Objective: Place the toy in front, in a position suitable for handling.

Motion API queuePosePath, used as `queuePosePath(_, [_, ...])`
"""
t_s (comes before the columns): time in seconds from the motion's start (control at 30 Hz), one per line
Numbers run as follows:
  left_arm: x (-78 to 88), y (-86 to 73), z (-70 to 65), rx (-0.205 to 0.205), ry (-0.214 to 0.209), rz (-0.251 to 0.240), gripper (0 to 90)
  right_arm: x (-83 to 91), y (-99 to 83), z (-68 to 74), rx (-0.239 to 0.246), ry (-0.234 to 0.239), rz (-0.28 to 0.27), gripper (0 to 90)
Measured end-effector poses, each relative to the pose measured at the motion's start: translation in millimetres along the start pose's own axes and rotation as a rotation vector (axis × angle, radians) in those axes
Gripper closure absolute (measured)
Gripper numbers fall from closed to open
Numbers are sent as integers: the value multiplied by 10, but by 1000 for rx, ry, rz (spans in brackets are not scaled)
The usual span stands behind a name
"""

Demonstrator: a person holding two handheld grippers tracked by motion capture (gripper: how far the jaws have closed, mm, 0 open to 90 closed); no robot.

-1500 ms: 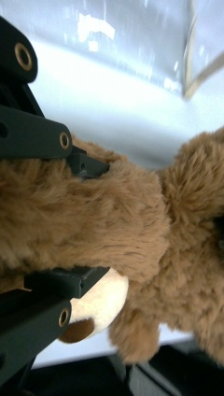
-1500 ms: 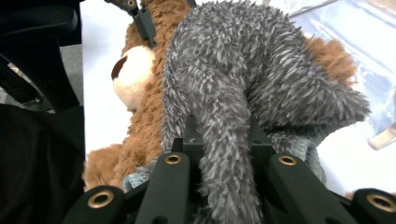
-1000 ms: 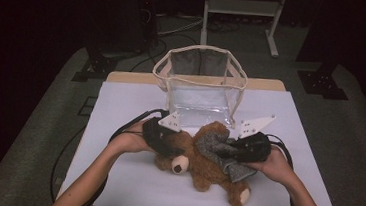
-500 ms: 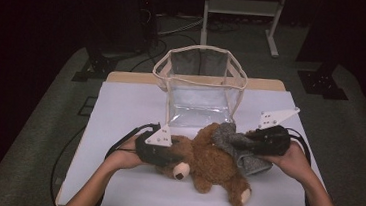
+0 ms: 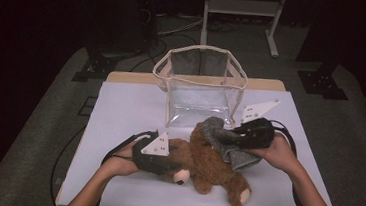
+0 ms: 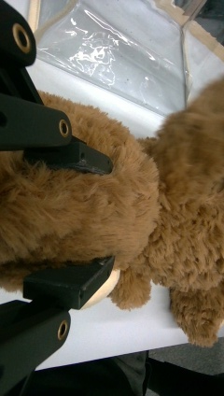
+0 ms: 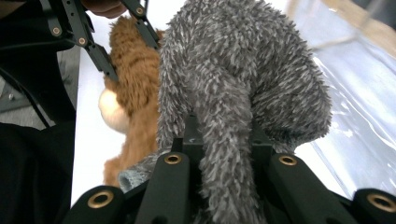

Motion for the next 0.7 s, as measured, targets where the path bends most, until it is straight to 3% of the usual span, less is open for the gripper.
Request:
queuePosePath(0.17, [3, -7, -20, -3, -8, -3, 510, -318, 113, 140, 77, 42, 67, 752])
queuePosePath(0.3, [10, -20, -30, 5, -10, -15, 511, -384, 78, 200, 99, 45, 135, 751])
queuePosePath(0.47, [12, -20, -47, 8, -13, -21, 511, -217, -34, 152, 66, 37, 135, 751])
queuePosePath(0.7, [18, -21, -44, 13, -20, -26, 511, 197, -321, 86, -8, -6, 105, 751])
Point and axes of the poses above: each handheld gripper's, and its own axes: x roughly backward along the jaws, y roughly out of its top, z roughly to its left, the point moved 7 cm from there along -x, roughly forward along the jaws, and after that the axes turned 11 degrees about -z, right-handed, at the moved point
